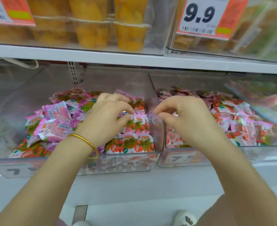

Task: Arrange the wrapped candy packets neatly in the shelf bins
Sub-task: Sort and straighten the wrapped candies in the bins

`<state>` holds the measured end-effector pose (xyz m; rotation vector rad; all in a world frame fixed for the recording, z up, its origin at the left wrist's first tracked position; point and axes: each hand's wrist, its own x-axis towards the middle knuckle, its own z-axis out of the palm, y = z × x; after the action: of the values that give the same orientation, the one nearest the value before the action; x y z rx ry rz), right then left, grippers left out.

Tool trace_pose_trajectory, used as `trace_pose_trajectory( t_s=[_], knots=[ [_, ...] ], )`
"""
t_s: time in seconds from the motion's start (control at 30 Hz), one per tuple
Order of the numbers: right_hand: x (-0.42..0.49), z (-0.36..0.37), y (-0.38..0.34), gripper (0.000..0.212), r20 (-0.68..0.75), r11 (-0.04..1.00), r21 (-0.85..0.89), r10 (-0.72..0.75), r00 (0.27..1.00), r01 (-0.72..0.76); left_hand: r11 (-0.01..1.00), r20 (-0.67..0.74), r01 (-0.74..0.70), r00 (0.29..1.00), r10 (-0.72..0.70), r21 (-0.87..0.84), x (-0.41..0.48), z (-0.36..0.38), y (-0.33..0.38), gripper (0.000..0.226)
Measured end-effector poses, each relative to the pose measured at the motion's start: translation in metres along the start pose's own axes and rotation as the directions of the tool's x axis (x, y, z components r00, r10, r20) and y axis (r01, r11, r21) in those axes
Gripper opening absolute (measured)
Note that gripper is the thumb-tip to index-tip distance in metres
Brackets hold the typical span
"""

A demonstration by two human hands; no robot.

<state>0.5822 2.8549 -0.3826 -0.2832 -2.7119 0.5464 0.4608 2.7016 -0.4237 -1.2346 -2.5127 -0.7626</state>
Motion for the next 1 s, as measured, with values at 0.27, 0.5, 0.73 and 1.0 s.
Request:
trace_pose_trajectory(
  t_s=[0.27, 0.5, 0.73, 1.0],
  knots=[
    [0.016, 0.008, 0.049, 0.028, -0.044, 0.929, -0.242, 0.276, 0.960, -0.279, 0.983, -0.084, 0.006, 0.996, -0.022, -0.182, 0.020, 0.023, 0.037, 0.021],
    [0.026, 0.023, 0.046, 0.039, 0.059, 0.895, -0.343, 0.322, 0.945, -0.284, 0.972, -0.141, 0.041, 0.987, -0.075, -0.231, 0.023, 0.027, 0.040, 0.023],
    [0.023, 0.005, 0.055, 0.037, 0.044, 0.919, 0.015, 0.392, 0.919, -0.393, 0.959, -0.159, 0.051, 0.982, -0.098, -0.277, 0.021, 0.021, 0.035, 0.024],
    [0.021, -0.008, 0.066, 0.015, -0.078, 0.925, 0.209, 0.341, 0.937, -0.319, 0.941, -0.127, 0.068, 0.985, -0.116, -0.330, 0.018, 0.015, 0.039, 0.023]
  ],
)
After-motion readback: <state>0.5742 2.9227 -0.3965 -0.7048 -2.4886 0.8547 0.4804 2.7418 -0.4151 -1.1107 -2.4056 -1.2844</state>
